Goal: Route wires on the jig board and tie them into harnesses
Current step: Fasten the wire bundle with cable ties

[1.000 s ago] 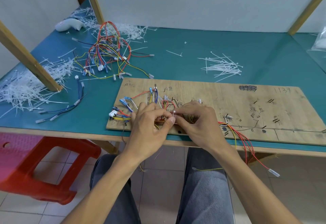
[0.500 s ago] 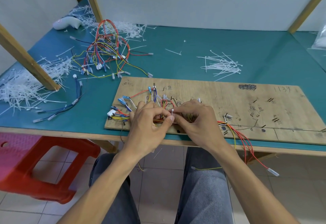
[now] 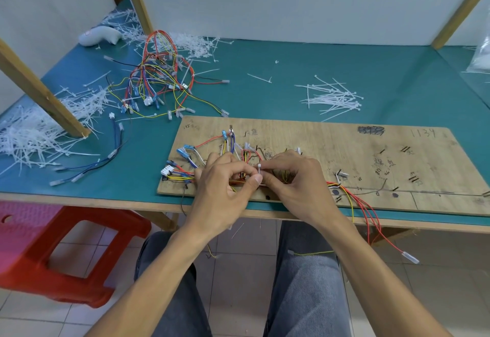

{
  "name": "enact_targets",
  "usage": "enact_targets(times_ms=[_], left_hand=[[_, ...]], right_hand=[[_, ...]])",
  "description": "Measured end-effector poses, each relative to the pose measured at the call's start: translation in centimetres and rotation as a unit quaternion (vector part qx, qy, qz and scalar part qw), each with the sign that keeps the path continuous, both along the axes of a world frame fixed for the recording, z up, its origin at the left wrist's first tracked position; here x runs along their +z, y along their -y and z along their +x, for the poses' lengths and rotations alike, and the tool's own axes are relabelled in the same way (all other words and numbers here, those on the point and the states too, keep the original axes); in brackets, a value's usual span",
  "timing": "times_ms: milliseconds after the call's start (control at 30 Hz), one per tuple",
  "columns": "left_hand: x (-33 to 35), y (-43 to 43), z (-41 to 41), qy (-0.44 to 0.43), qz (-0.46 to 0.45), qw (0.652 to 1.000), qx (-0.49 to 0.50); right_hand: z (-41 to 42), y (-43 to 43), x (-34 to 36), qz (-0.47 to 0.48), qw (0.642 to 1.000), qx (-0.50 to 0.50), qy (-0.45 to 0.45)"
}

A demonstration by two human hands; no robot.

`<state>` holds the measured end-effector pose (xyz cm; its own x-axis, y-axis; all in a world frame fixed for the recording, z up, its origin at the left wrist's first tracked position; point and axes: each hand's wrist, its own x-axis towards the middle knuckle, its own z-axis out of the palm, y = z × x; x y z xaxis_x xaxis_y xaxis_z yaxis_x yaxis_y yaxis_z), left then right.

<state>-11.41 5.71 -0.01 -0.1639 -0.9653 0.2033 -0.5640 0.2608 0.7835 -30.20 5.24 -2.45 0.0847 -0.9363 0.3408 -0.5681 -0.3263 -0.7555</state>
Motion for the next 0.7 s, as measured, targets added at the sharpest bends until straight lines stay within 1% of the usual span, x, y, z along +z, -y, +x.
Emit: enact_targets(times_ms=[333,567,700], left_hand=[[0.05,0.06,-0.02,-0.015,0.012,1.000,0.014],[-0.12,0.33,0.06,-0.026,0.017,0.999,0.007],[-0.40,0.53,0.17,-0.021,0.020,0.999,0.015]], right_hand=[[-0.11,0.05,0.08,-0.012,0.999,0.031,-0.008],[-0.22,-0.09,0.04,0.000,0.998,0.046,-0.048],[-0.21,-0.29,0.17,-0.011,0.997,0.044,-0.064]])
